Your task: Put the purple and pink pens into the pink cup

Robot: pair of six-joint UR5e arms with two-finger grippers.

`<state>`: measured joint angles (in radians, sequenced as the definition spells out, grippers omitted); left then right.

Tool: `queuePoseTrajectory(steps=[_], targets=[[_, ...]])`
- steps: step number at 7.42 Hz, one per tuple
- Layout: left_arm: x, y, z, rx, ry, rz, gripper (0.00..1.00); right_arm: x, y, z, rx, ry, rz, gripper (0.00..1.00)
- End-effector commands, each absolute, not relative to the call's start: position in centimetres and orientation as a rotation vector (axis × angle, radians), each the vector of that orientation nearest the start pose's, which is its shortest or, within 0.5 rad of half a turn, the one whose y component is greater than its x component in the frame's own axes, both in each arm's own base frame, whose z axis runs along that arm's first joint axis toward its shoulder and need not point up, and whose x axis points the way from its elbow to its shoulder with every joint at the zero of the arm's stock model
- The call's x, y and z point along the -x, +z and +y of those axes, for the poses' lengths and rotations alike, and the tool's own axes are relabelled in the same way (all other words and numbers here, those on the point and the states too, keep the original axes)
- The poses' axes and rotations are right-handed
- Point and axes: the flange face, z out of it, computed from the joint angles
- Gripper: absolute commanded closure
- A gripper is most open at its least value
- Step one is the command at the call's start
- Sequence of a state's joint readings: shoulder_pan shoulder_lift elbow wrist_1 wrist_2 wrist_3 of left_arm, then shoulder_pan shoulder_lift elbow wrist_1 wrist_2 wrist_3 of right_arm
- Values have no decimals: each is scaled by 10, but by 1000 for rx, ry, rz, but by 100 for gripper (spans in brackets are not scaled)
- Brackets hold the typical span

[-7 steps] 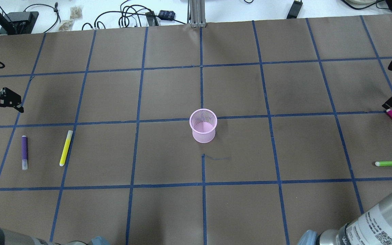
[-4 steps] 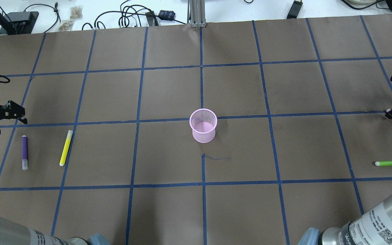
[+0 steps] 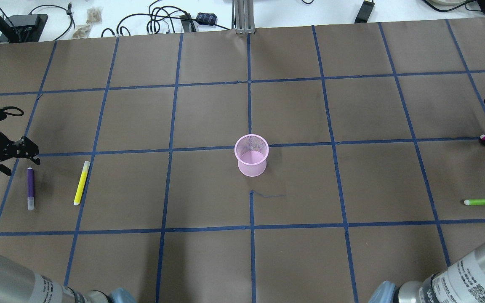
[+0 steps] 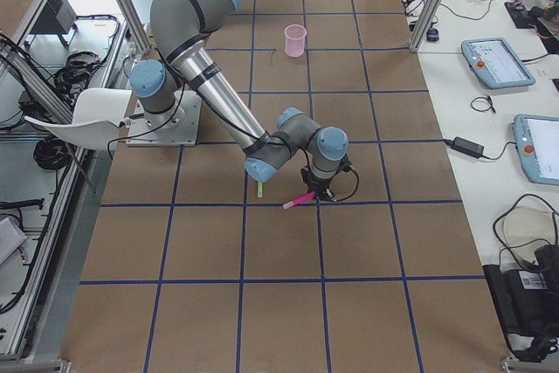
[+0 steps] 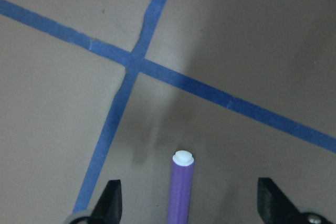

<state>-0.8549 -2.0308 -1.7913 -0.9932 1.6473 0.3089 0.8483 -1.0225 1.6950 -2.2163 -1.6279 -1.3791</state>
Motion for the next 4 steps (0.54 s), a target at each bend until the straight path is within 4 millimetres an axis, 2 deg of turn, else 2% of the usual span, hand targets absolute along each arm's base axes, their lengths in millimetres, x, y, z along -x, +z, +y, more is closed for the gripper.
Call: queuePoseTrajectory(steps=[1, 2, 3, 4], targets=[[-288, 180, -522, 619, 221, 3062, 29, 315, 203, -554, 1015, 118, 3000, 100], [-288, 174, -522, 619, 234, 3066, 29, 301, 235, -553, 960, 69, 3021, 100], [-289, 172, -523, 616, 237, 3065, 29, 244, 271, -566, 868, -91, 2966, 100], [-289, 171, -523, 619, 241, 3066, 37, 169, 311, -575, 801, -160, 2948, 100]])
